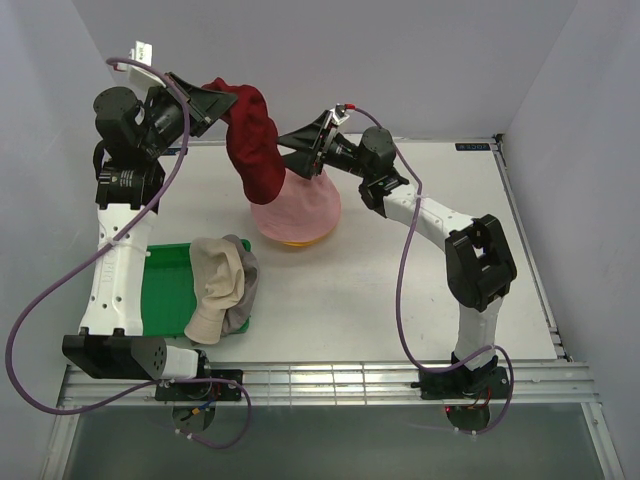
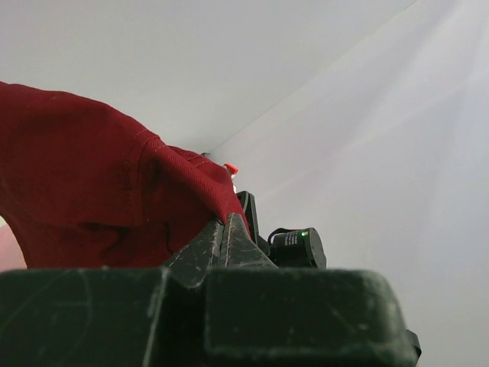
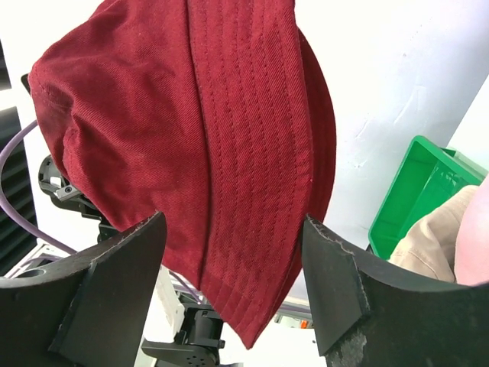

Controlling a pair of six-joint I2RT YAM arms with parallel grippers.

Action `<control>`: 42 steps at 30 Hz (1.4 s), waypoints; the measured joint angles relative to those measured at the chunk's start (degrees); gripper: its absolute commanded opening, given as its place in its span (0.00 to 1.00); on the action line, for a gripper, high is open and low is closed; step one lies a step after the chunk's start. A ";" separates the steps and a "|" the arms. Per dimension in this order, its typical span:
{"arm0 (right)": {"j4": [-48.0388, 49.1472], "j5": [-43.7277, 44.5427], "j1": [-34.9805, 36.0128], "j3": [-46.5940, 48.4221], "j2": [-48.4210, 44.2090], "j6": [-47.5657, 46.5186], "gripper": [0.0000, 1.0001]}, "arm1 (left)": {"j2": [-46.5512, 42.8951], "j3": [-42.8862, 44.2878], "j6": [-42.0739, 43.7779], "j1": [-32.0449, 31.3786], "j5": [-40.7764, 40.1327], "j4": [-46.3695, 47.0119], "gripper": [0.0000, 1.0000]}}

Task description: Stack the hats

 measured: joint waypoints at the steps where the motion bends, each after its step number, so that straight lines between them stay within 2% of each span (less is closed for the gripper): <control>1: 0.09 0.00 0.00 0.00 0.00 0.07 0.75 | 0.00 0.07 0.00 0.00 0.00 0.00 0.00; 4: 0.50 0.02 0.04 0.00 0.00 0.55 0.74 | 0.00 0.33 0.09 0.00 0.02 -0.20 0.00; 6: 0.90 0.00 0.07 0.00 0.00 0.74 0.68 | -0.02 0.35 0.35 0.00 0.02 -0.28 0.00; 11: 1.70 0.02 0.07 -0.07 0.00 1.49 0.64 | -0.98 -0.81 0.52 0.00 -0.09 -0.39 0.00; 33: 7.91 0.94 1.14 -3.96 0.33 4.94 0.63 | -1.46 1.73 0.24 0.00 1.09 -0.74 0.00; 37: 8.92 1.11 1.14 -3.96 0.39 5.51 0.56 | -1.75 0.17 0.57 0.00 1.07 -1.01 0.00; 42: 8.96 1.20 1.11 -3.96 0.39 5.33 0.37 | -1.90 -1.09 2.54 0.00 -0.42 -4.76 0.00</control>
